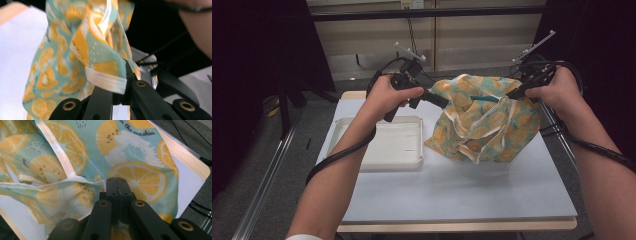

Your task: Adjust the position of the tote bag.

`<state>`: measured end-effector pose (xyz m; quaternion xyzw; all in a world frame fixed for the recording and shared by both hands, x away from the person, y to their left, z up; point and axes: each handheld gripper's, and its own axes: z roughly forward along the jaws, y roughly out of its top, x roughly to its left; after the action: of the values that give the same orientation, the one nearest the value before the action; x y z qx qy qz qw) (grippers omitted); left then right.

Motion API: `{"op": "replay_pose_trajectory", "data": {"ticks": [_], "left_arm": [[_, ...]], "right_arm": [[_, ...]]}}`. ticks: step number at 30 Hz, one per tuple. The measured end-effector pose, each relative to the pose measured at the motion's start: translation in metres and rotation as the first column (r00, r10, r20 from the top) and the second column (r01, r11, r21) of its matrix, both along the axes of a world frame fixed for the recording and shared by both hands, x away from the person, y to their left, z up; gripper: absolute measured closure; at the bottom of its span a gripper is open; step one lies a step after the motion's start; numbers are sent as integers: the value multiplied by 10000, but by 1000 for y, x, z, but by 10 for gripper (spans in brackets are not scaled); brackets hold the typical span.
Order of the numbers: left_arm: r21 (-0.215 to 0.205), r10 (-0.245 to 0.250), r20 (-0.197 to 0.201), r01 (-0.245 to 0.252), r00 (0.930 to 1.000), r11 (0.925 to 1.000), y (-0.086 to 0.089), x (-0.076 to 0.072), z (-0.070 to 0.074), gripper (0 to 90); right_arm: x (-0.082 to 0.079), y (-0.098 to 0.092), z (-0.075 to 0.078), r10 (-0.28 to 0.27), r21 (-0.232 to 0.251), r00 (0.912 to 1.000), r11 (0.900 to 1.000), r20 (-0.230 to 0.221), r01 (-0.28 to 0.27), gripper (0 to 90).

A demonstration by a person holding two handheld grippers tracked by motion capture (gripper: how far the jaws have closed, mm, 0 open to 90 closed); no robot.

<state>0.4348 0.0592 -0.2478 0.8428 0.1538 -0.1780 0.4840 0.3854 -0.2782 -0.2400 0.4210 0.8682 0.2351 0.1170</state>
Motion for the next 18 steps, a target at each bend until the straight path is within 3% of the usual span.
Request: {"op": "replay_pose_trajectory", "data": {"ticks": [3, 6, 11, 13, 14, 15, 17, 18], "left_arm": [[-362, 592, -12, -592, 9982, 9976, 1, 7, 5, 900], [-391, 863, -39, -864, 9963, 9955, -1, 13, 6, 900], [-387, 1183, -73, -1185, 9929, 9922, -6, 19, 4, 900], [-121, 1416, 52, -1415, 9899, 9899, -7, 20, 3, 900], [-66, 1383, 178, -1382, 9902, 9904, -6, 22, 2, 900], [-260, 1497, 33, -1495, 9887, 9884, -7, 22, 1, 900], [-5, 1590, 111, -1590, 9872, 9873, -5, 23, 0, 900], [-105, 1587, -7, -1587, 9873, 9873, -5, 23, -1, 900]], "right_arm": [[0, 0, 0, 32, -11, 10000, 10000, 7, -32, 893], [0, 0, 2, 3, -150, 10000, 9999, -17, -3, 849], [0, 0, 7, 19, -277, 9999, 9996, 154, -15, 697], [-1, -1, 11, 6, -338, 9996, 9994, 281, 3, 626], [-2, -1, 13, 26, -231, 9996, 9997, 279, -20, 602], [-3, -2, 15, -48, -124, 9996, 9999, 295, 52, 572], [-5, -3, 19, -68, 37, 9993, 10000, 370, 67, 546], [-6, -3, 21, 21, 44, 9993, 10000, 386, -23, 534]]}}
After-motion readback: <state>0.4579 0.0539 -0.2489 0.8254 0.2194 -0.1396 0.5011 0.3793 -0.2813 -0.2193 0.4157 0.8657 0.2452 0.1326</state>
